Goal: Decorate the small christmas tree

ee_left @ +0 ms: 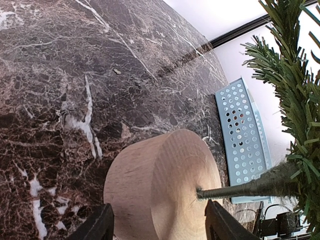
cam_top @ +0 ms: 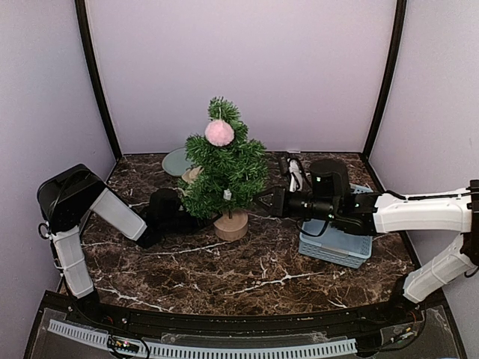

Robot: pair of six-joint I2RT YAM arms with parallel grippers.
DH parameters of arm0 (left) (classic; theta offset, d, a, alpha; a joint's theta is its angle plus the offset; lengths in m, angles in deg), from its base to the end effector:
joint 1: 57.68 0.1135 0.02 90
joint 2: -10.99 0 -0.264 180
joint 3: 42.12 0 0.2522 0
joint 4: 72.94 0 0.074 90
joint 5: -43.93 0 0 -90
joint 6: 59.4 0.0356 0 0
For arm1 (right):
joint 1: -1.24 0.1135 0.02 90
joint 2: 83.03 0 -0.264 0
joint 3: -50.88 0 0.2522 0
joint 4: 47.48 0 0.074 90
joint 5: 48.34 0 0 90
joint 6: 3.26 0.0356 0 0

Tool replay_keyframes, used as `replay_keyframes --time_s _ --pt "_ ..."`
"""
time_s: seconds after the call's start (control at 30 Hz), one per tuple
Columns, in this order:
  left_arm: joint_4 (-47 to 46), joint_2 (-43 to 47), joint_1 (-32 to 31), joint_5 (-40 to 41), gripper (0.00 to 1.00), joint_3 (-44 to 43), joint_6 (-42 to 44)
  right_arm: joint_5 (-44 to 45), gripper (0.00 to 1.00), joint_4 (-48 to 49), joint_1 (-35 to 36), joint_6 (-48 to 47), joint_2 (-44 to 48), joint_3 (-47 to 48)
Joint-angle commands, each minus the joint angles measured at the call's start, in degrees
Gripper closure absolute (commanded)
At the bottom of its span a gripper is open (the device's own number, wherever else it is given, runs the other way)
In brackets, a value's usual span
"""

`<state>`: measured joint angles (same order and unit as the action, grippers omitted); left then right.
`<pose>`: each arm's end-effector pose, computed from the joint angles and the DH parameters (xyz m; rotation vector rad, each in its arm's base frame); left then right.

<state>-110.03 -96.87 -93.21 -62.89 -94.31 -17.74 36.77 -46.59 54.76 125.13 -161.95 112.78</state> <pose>0.2753 -0.2092 0.1221 -0.0124 2.0922 -1.2283 0.1852 0.2556 0.2683 -0.3314 2.0007 1.1555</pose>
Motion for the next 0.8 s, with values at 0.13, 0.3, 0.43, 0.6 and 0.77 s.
replay_keyframes --time_s 0.13,0.3,0.43,0.6,0.77 --pt "-0.1 0.1 0.3 0.4 0.36 -1.1 0.5 0.0 1.0 3.2 0.3 0.2 0.1 -0.2" --pt "-0.1 -0.1 0.5 0.4 0.36 -1.2 0.5 -0.6 1.0 4.3 0.3 1.0 -0.2 -3.1" --pt "-0.1 -0.5 0.5 0.3 0.36 -1.5 0.5 -1.1 1.0 5.3 0.3 1.6 -1.4 -5.1" --pt "0.0 -0.8 0.5 0.2 0.36 -1.9 0.7 -0.9 1.0 6.0 0.3 2.0 -3.0 -6.1" --pt "0.1 -1.2 0.5 0.1 0.37 -2.2 0.8 -0.9 1.0 6.5 0.3 2.4 -4.6 -6.0"
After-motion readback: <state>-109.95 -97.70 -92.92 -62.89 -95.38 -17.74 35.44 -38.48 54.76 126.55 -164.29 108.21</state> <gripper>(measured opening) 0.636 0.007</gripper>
